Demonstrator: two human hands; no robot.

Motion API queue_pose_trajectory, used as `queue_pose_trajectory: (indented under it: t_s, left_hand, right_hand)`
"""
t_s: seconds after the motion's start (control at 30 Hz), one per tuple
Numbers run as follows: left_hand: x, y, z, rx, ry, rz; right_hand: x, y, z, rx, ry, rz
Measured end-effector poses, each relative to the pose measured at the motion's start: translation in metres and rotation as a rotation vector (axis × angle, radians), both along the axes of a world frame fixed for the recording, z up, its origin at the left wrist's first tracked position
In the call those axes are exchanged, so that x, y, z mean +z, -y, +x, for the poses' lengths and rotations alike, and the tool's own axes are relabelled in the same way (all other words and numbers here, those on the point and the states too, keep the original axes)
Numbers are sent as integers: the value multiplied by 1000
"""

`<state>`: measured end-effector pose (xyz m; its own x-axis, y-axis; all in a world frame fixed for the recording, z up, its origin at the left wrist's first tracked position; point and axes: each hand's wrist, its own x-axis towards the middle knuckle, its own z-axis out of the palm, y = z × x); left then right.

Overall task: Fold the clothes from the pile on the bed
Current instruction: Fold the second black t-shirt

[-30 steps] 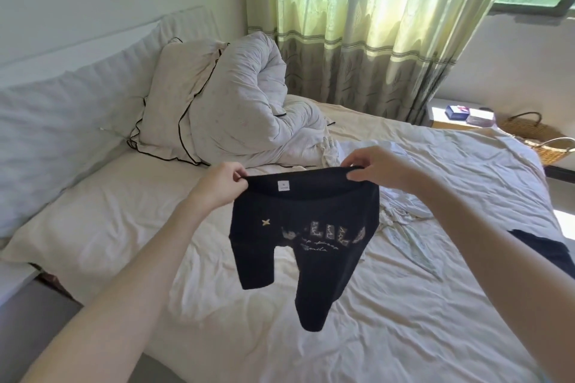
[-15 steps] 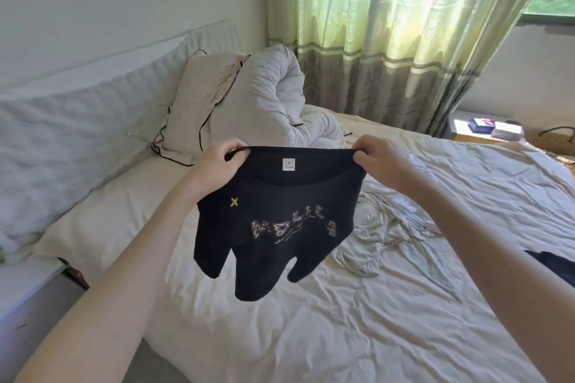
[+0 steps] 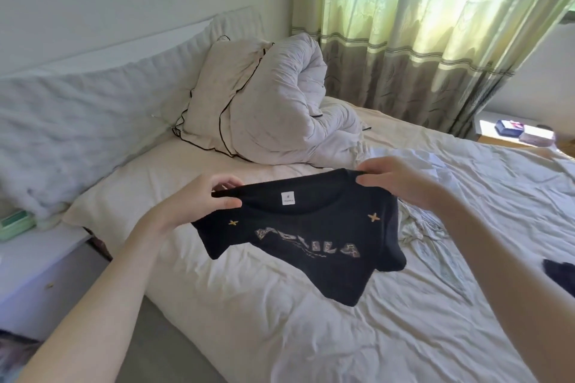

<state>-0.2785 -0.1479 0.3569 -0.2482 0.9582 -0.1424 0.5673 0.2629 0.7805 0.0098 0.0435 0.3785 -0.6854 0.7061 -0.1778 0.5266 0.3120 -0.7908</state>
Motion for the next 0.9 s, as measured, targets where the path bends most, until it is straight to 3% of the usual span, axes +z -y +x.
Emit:
queue_pose_trajectory:
  t_s: [0.27,0.5,0.7,0.9]
  left_hand:
    - [-69,55,17,430,9,132]
    - [-96,130,53,678,34,260]
    - [-88,177,70,625,-31,219]
    - [-63,181,60,572,-97,137]
  right_hand:
    - [-61,50,-15,-18,55,230]
    - [-96,106,-14,-23,-4,178]
    - [-80,121,-7,177,53,157]
    - [-64,106,-19,198,42,89]
